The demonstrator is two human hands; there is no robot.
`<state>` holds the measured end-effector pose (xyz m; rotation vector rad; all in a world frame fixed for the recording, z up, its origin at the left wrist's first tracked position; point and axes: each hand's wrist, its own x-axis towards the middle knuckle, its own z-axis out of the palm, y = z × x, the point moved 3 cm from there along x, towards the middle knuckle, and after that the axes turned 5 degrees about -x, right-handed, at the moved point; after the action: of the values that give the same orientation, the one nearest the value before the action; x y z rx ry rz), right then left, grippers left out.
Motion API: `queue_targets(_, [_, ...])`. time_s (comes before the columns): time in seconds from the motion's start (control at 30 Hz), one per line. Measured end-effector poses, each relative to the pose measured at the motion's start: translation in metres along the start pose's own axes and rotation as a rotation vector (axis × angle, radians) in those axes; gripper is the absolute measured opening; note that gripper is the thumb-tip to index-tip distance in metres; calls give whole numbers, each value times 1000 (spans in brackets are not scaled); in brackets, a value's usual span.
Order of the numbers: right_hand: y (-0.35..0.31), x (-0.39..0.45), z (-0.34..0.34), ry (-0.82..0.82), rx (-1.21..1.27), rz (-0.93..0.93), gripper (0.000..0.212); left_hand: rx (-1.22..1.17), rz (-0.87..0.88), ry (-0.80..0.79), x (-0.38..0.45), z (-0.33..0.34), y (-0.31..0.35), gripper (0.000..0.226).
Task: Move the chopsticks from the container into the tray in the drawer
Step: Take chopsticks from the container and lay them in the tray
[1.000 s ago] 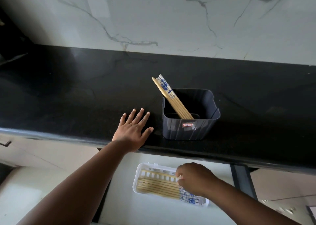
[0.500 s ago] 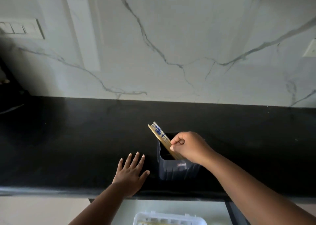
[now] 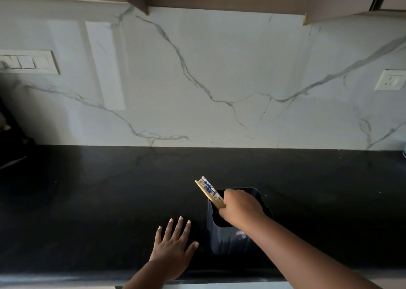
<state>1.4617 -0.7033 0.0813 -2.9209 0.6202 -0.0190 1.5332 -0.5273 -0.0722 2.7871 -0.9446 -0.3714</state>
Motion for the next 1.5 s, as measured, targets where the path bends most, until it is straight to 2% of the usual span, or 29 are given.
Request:
queue_targets(0.23, [10, 1, 8, 49, 62, -26, 15, 5, 9, 18, -1, 0, 0, 70])
queue_targets(0.37, [14, 4, 7, 32, 91, -27, 24, -4, 11, 36, -1, 2, -1, 70])
queue_targets(0.53, [19, 7, 6, 11, 158, -5, 21, -9, 20, 39, 0, 3, -1, 70])
queue_targets(0.7, [20, 11, 13, 20, 174, -7, 26, -15, 10, 47, -1, 5, -1, 70])
queue_targets(0.93, [24, 17, 12, 71, 208, -20, 12, -16, 13, 61, 2, 6, -4, 71])
queue_targets(1.13, [32, 16, 4, 77, 263, -21, 10, -9, 7, 79, 2, 8, -5, 71])
queue_targets(1.27, [33, 11, -33, 162, 415, -52, 14, -11, -6, 67, 2, 8, -4, 71])
queue_targets(1.37, [28, 3, -77, 213, 661, -79, 8, -6, -26, 44, 2, 8, -3, 71])
queue_targets(1.5, [20, -11, -120, 185, 968, -87, 9, -73, -41, -44, 4, -16, 3, 78])
